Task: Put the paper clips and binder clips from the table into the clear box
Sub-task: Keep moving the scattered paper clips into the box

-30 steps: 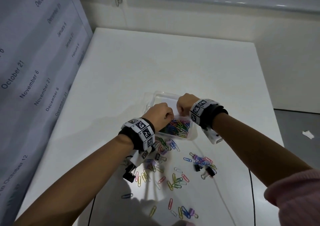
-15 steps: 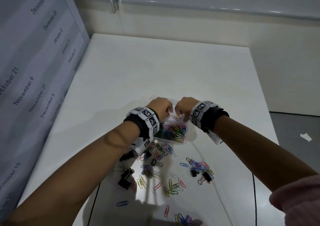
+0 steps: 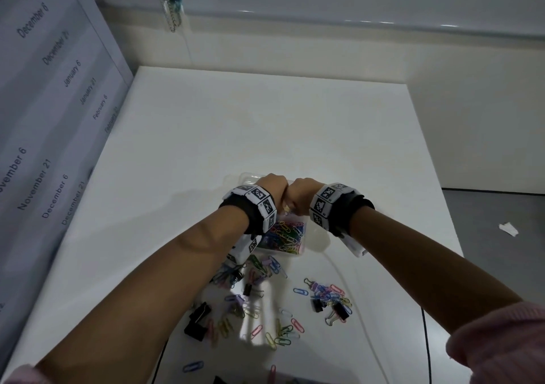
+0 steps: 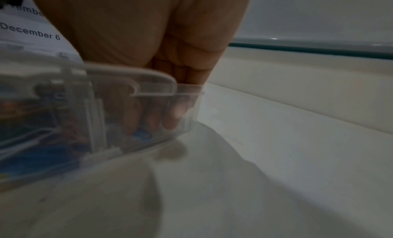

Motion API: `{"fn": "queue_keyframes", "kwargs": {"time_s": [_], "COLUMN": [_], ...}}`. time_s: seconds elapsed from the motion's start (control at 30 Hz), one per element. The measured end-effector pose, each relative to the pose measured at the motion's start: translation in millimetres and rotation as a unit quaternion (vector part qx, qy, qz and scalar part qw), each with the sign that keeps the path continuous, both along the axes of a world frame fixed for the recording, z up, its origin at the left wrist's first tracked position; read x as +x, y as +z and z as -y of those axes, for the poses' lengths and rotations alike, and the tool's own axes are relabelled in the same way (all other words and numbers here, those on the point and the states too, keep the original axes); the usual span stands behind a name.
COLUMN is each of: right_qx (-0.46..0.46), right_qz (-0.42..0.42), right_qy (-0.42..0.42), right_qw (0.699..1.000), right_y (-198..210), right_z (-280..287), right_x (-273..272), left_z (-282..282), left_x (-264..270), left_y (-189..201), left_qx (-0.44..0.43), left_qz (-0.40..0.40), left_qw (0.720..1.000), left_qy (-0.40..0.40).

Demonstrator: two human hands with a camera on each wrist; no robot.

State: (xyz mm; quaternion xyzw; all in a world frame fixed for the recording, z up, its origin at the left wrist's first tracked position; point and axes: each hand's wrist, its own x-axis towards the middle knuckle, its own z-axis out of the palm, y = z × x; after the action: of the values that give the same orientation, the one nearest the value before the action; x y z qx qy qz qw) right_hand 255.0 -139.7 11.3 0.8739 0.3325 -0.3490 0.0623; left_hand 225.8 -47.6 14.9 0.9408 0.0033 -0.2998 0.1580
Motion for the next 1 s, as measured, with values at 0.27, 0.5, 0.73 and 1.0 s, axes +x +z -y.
{"fn": "queue_keyframes", "kwargs": {"time_s": [0.27, 0.5, 0.73, 1.0], "right_qx": [-0.033, 0.033, 0.194, 0.129], "right_qz": [0.020, 0.022, -0.022, 0.015], "right_qy": [0.038, 0.009, -0.048, -0.056], "right_qw": [0.999, 0.999, 0.980, 0.990], "right_y": [3.5, 11.8, 24.5, 16.3], "right_z": [-5.6, -1.0, 25.0, 10.9], "right_x": [-1.8, -0.4, -21.5, -1.1], "left_z": [-9.7, -11.2, -19.4, -47.9], "left_x": [-1.9, -4.5, -5.2, -24.4], "left_y": [2.3, 7.2, 12.2, 23.6], "left_qx": [0.027, 0.043, 0.049, -0.033], "left_qz": [-0.023, -0.021, 0.002, 0.061], "left_qw": [0.998, 0.995, 0.996, 0.994], "left_qy": [-0.043, -0.089, -0.077, -0.079]}}
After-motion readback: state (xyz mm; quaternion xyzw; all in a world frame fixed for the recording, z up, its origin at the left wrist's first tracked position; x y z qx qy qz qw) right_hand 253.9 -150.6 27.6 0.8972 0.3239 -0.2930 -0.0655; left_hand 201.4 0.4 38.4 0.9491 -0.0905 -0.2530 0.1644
